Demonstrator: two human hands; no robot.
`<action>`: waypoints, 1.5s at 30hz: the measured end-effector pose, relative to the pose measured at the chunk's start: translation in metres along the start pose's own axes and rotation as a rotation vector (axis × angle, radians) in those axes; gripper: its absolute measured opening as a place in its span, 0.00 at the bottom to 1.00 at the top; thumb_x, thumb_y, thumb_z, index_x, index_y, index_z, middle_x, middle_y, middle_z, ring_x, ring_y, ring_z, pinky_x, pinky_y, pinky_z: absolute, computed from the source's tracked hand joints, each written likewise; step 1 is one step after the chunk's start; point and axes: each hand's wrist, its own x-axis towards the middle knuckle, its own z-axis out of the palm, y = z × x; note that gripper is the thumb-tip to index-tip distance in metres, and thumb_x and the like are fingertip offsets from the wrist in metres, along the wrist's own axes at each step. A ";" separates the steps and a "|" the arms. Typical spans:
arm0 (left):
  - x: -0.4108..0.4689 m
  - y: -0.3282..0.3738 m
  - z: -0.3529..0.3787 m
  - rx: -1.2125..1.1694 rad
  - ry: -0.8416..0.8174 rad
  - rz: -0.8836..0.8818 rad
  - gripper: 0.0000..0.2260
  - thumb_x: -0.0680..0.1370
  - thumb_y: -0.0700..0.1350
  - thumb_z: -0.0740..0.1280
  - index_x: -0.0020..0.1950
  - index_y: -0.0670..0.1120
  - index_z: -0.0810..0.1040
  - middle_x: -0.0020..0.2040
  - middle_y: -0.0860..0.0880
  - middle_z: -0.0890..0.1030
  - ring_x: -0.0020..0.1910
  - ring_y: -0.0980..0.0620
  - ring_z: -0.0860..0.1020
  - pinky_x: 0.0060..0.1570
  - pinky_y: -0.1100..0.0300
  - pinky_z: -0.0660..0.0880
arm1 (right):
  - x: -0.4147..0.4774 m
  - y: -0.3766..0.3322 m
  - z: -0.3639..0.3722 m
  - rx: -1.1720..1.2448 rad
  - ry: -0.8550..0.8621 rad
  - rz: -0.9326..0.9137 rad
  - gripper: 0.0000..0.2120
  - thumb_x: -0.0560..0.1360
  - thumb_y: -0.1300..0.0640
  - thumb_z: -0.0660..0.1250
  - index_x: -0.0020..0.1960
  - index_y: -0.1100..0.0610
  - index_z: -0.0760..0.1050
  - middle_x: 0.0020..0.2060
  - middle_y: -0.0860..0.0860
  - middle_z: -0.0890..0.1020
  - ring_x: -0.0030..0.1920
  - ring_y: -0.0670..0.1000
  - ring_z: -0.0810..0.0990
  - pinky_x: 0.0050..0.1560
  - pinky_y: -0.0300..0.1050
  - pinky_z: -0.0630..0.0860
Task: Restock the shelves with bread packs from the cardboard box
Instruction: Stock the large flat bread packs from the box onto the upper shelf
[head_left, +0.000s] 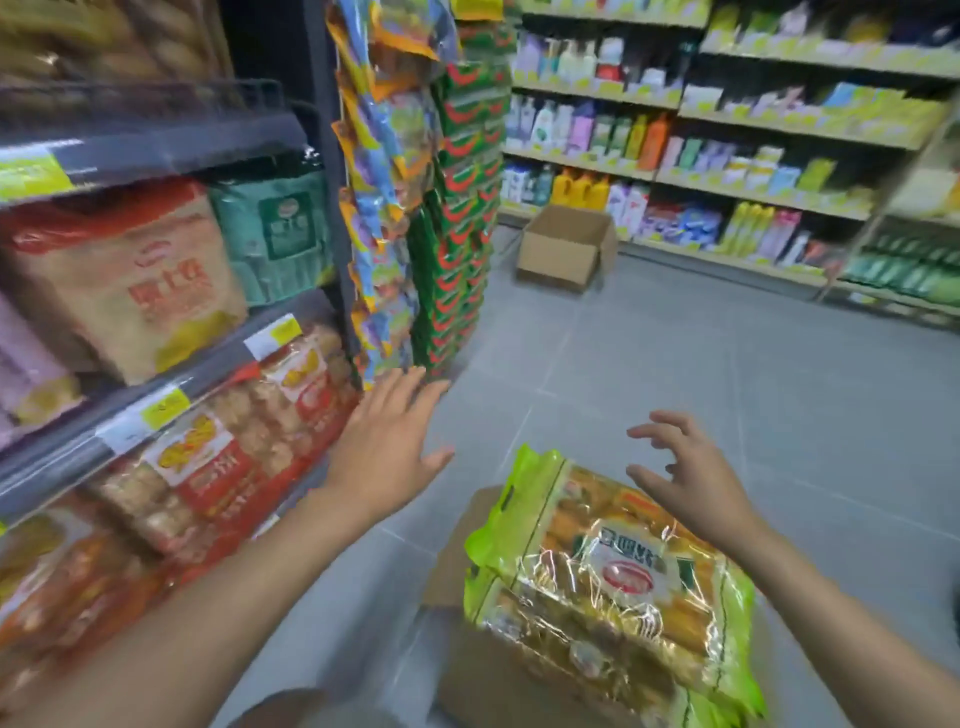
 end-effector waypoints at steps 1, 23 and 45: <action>0.004 0.010 0.016 -0.043 -0.059 0.008 0.35 0.76 0.60 0.70 0.79 0.51 0.64 0.79 0.46 0.64 0.79 0.43 0.61 0.76 0.47 0.61 | -0.015 0.015 -0.002 -0.006 -0.002 0.063 0.19 0.73 0.52 0.76 0.63 0.47 0.78 0.67 0.48 0.71 0.55 0.50 0.79 0.56 0.53 0.79; 0.021 0.072 0.144 -0.842 -0.711 -0.543 0.21 0.81 0.41 0.69 0.73 0.41 0.73 0.57 0.51 0.76 0.52 0.51 0.76 0.51 0.62 0.71 | -0.128 0.093 0.045 0.741 0.067 0.993 0.15 0.75 0.57 0.76 0.59 0.61 0.81 0.43 0.57 0.88 0.38 0.53 0.88 0.34 0.42 0.82; 0.109 0.091 -0.273 -1.163 -0.419 -0.652 0.07 0.77 0.39 0.73 0.52 0.48 0.80 0.33 0.61 0.84 0.34 0.68 0.80 0.42 0.72 0.78 | -0.040 -0.145 -0.263 0.816 0.188 0.705 0.21 0.73 0.50 0.76 0.64 0.53 0.79 0.57 0.52 0.85 0.56 0.56 0.84 0.57 0.57 0.81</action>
